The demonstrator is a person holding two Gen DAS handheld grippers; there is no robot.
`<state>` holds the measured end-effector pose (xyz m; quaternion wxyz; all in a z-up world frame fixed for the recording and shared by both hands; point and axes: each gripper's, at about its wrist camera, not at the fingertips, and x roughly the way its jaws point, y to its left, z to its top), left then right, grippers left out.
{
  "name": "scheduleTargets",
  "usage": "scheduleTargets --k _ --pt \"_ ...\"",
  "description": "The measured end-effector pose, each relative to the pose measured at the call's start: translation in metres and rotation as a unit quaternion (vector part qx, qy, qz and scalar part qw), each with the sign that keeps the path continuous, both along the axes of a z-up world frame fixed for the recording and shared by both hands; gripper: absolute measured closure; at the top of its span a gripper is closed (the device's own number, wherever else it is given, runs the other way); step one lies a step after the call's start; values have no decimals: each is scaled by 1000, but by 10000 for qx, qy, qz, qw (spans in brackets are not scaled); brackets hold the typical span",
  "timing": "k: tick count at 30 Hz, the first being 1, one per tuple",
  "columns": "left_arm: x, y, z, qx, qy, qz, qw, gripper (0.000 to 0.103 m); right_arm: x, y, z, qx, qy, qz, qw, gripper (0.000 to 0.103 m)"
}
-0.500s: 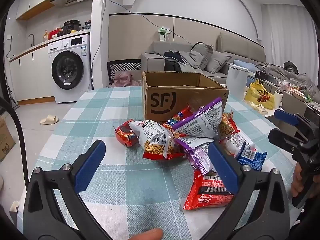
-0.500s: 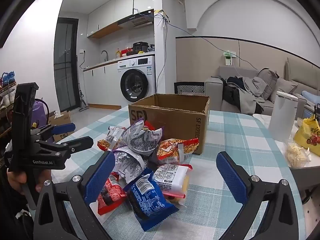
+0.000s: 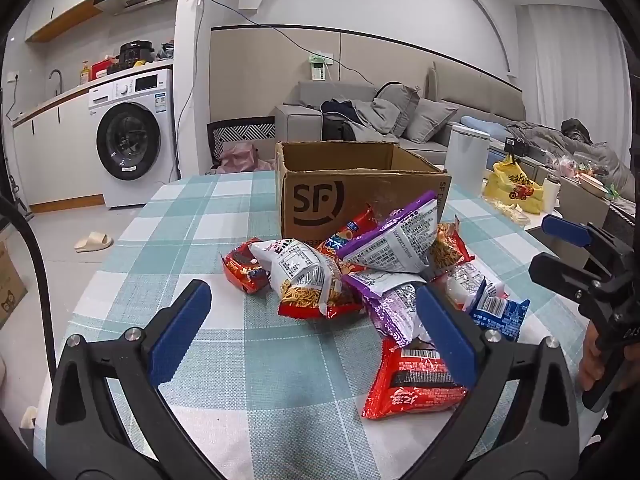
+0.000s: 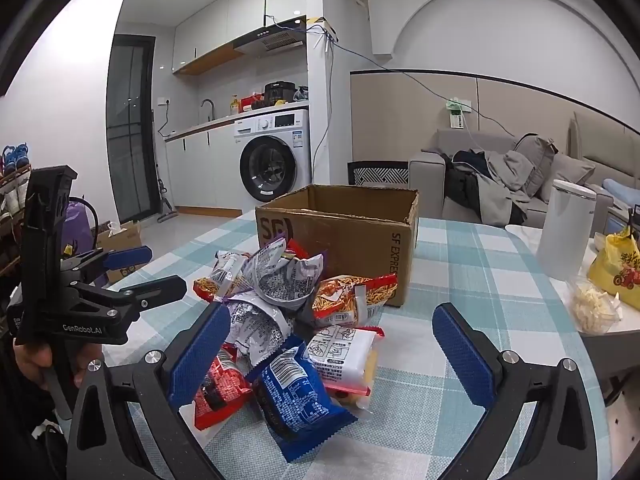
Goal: Organize snacks
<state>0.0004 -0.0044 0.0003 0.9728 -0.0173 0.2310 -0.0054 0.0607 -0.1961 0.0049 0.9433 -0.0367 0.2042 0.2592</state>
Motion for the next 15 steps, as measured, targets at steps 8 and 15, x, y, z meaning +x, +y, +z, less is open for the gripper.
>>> scheduleTargets --k 8,15 --pt "3 2 -1 -33 29 -35 10000 1 -1 -2 -2 4 0 -4 10000 0" --pt "1 -2 -1 26 -30 -146 9999 1 0 -1 -3 1 0 -5 10000 0"
